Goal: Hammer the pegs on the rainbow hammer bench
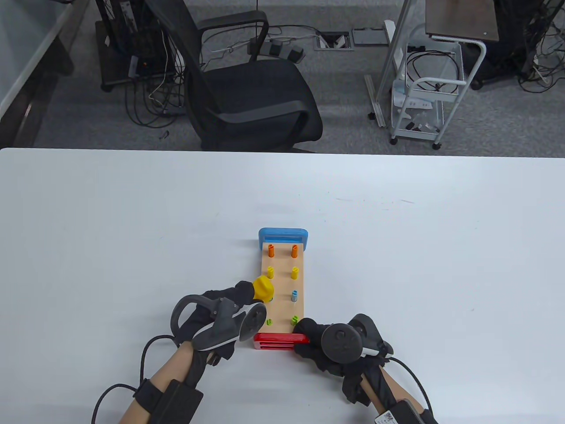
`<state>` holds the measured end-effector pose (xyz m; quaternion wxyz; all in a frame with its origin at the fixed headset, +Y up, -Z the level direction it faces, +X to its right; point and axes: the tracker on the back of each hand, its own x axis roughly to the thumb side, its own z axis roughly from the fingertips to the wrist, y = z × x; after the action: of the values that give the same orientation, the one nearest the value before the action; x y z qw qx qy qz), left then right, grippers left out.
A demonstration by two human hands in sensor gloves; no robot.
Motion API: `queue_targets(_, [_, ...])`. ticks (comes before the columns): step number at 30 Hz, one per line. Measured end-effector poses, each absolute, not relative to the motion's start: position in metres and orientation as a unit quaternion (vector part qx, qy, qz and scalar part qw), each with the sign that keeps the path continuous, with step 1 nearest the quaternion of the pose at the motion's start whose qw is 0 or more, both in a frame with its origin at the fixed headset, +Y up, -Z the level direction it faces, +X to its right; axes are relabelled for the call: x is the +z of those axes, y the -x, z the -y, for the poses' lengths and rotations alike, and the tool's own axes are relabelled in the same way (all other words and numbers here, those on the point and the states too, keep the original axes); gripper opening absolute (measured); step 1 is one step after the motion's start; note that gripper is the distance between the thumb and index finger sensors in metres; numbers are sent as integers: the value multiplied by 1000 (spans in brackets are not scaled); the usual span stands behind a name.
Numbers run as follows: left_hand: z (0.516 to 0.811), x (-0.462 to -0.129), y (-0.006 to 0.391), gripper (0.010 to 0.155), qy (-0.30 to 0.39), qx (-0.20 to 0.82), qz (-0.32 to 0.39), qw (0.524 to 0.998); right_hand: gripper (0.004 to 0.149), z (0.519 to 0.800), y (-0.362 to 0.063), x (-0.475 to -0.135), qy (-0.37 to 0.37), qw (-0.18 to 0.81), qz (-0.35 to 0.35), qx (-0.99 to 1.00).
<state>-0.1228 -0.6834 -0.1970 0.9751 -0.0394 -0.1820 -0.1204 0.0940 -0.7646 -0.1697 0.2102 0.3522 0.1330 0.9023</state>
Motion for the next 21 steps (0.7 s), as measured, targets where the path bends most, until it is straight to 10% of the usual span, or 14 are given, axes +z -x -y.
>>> queue_targets(6, [654, -192, 121, 65, -37, -13, 203, 978, 52, 765, -94, -170, -353, 211, -133, 902])
queue_targets(9, [686, -198, 109, 64, 87, -213, 153, 961, 52, 765, -94, -169, -351, 209, -132, 903])
queue_targets(18, [651, -188, 123, 66, -59, 8, 191, 980, 52, 765, -94, -169, -352, 209, -132, 903])
queue_targets(21, [690, -197, 115, 64, 109, -204, 154, 961, 52, 765, -94, -169, -351, 208, -132, 903])
